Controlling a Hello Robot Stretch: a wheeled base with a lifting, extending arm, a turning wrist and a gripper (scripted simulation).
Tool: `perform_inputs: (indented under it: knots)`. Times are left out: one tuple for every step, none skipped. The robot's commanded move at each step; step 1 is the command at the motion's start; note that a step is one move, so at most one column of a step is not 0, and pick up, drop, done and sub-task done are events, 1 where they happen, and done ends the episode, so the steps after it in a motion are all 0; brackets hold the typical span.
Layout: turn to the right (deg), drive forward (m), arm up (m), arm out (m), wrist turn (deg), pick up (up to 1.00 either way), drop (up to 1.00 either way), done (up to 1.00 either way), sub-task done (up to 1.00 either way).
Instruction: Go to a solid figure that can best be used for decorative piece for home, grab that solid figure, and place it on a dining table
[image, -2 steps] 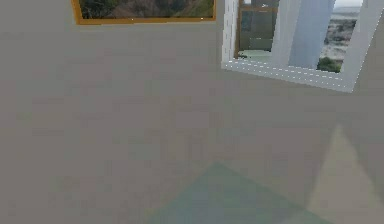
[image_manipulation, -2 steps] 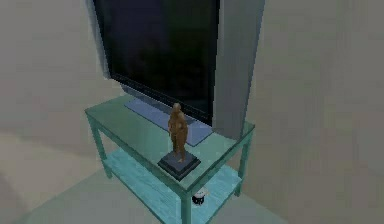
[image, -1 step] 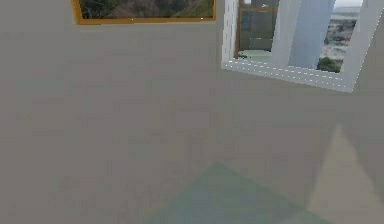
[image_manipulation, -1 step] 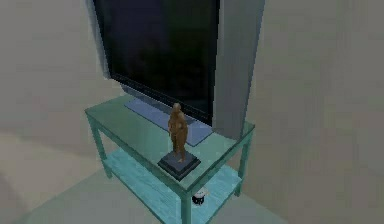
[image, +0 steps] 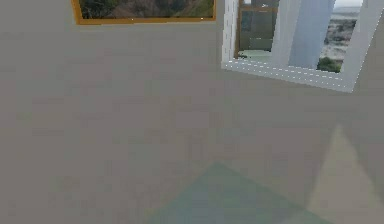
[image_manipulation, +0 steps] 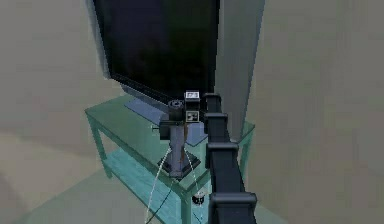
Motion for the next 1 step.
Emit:
perform_inputs:
  knots:
    - [0.0,0.0,0.0,0.0,45.0,0.0,0.0,0.0,0.0]
